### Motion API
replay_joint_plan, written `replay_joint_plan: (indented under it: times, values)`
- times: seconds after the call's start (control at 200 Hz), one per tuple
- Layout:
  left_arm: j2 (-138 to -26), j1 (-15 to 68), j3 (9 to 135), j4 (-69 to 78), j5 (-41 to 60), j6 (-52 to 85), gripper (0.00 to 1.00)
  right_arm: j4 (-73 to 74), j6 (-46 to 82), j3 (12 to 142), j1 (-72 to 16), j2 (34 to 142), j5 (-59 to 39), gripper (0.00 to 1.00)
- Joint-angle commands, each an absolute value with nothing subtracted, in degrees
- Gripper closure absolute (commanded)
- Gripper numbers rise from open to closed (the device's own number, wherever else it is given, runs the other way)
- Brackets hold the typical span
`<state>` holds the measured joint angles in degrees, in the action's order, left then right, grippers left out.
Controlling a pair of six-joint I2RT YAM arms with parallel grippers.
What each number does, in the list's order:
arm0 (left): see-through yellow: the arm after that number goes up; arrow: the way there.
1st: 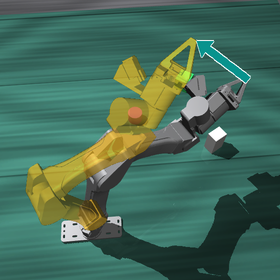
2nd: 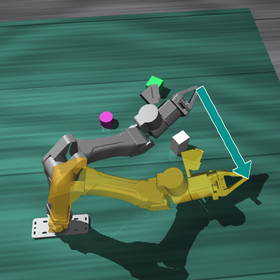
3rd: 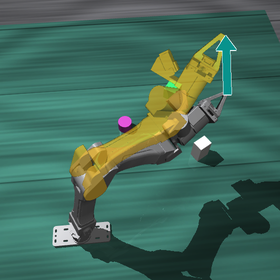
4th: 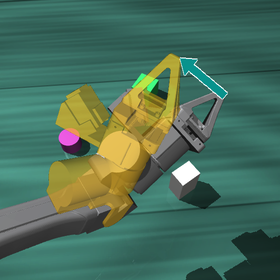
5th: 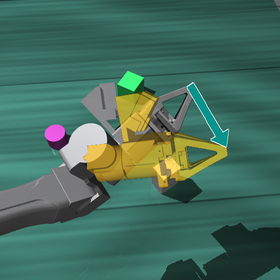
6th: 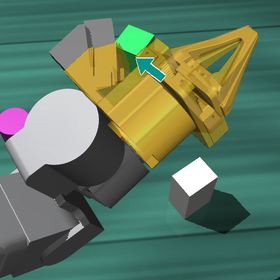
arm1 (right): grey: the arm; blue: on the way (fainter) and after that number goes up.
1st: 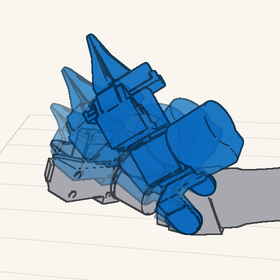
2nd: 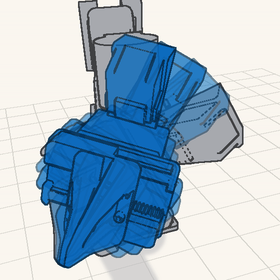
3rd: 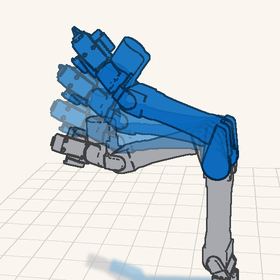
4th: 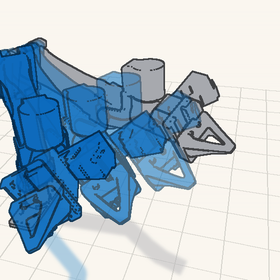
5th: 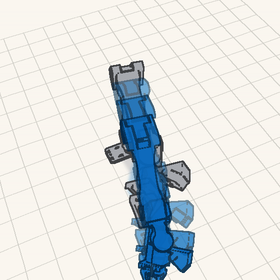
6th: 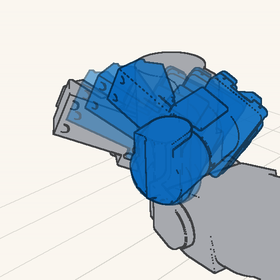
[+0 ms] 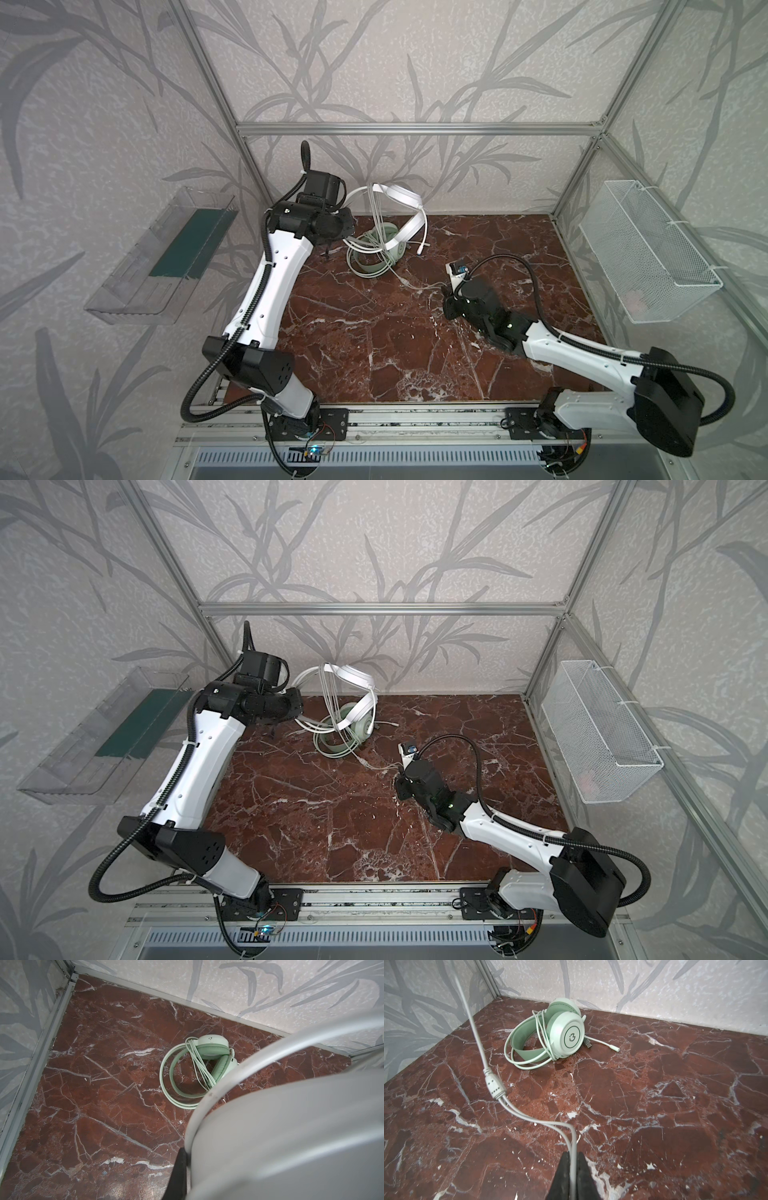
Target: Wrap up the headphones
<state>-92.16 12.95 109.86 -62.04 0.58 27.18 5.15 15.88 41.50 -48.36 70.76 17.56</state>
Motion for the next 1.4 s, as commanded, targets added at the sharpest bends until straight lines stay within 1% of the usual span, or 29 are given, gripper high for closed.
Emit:
replay_joint_plan:
  times: [0.0,0.155,0.23,0.29,0.475,0.66,0.835,0.955,1.09,1.174,1.284,1.394]
  values:
    - [-92.4,11.9,110.2,-55.8,3.2,30.0,1.0,-3.6,16.8,40.9,-51.1,67.3,22.9,1.0]
    - [-95.7,10.8,111.3,-56.1,6.8,31.2,1.0,-6.5,17.9,39.9,-56.5,63.7,28.9,1.0]
    - [-96.8,10.2,111.5,-56.2,7.7,32.0,1.0,-7.9,17.9,40.5,-58.2,63.4,31.3,1.0]
    - [-97.2,9.8,111.4,-56.1,8.4,32.5,1.0,-9.0,17.1,41.6,-61.7,63.7,32.9,1.0]
    - [-97.1,8.9,109.4,-55.0,8.8,33.5,1.0,-11.5,13.5,45.5,-69.3,66.3,38.9,1.0]
    - [-99.1,8.2,108.7,-54.8,10.6,34.5,1.0,-10.7,9.4,48.3,-77.0,69.1,44.2,1.0]
    - [-101.1,8.1,108.1,-53.8,12.5,36.2,1.0,-10.8,1.6,53.1,-85.0,72.5,49.0,1.0]
    - [-102.6,8.1,108.2,-53.5,13.2,37.0,1.0,-11.9,-2.5,56.0,-88.9,74.5,51.4,1.0]
    - [-104.5,8.2,108.1,-53.9,14.7,37.6,1.0,-11.9,-4.7,57.5,-90.8,74.0,51.5,1.0]
    - [-105.2,8.2,108.1,-54.9,14.8,37.2,1.0,-9.8,-8.4,57.8,-90.9,72.3,51.1,1.0]
    - [-105.6,8.9,108.0,-55.8,13.2,36.3,1.0,-4.4,-15.6,57.8,-90.9,69.9,47.8,1.0]
    - [-105.4,10.9,107.9,-57.4,9.5,34.9,1.0,-3.3,-21.9,59.8,-90.9,68.8,46.2,1.0]
